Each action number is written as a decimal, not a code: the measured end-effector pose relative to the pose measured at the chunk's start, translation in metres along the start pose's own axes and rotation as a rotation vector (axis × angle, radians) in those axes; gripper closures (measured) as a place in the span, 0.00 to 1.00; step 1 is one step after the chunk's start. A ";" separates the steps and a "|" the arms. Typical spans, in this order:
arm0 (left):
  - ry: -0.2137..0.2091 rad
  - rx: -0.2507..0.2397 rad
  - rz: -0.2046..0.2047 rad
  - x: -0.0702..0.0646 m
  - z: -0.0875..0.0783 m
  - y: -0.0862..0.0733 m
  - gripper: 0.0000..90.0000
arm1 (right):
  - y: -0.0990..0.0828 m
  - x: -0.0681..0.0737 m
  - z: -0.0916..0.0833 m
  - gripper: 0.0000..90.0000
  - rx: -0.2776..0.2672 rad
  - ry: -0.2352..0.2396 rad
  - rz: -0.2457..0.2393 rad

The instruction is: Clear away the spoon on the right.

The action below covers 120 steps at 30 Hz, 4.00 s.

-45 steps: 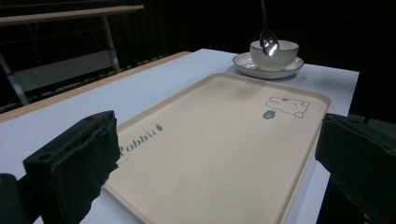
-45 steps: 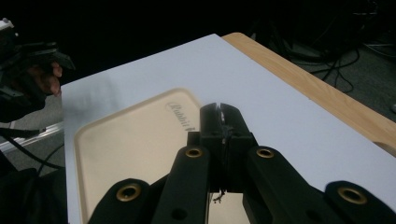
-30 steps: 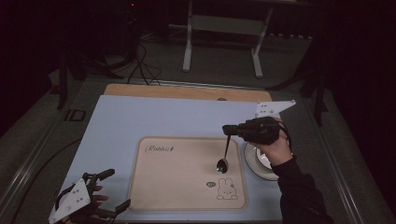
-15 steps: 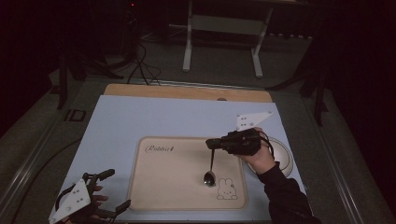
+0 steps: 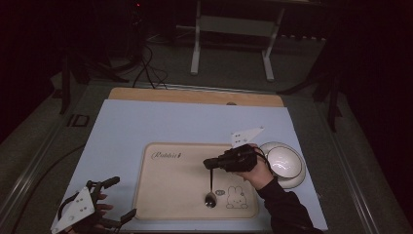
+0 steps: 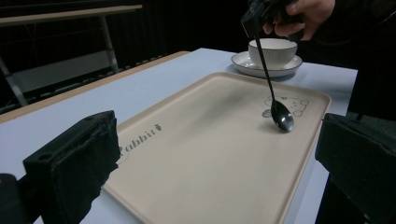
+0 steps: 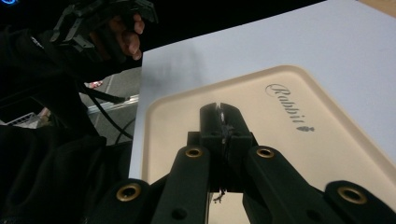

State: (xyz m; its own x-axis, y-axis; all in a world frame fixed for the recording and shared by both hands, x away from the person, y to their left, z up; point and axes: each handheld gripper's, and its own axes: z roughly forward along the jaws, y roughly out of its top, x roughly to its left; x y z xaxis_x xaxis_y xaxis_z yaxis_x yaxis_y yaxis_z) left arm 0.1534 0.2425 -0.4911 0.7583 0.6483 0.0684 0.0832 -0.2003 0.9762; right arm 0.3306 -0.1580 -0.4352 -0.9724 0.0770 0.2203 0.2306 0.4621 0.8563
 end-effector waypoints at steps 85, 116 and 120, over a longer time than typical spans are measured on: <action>-0.022 -0.002 0.005 -0.003 0.000 0.001 0.00 | -0.069 -0.093 0.039 0.72 0.110 -0.345 0.316; -0.024 -0.003 0.008 -0.003 0.000 0.001 0.00 | -0.052 -0.079 0.029 0.30 0.050 -0.386 0.330; -0.025 -0.002 0.006 -0.003 0.000 0.001 0.00 | -0.047 -0.072 0.026 0.22 0.034 -0.374 0.315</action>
State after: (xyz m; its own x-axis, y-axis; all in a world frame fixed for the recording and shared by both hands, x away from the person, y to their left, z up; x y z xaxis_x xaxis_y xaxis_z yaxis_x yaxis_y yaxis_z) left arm 0.1509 0.2404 -0.4901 0.7746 0.6286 0.0696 0.0769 -0.2029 0.9762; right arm 0.3888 -0.1622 -0.5030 -0.8032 0.5268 0.2783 0.5206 0.3936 0.7577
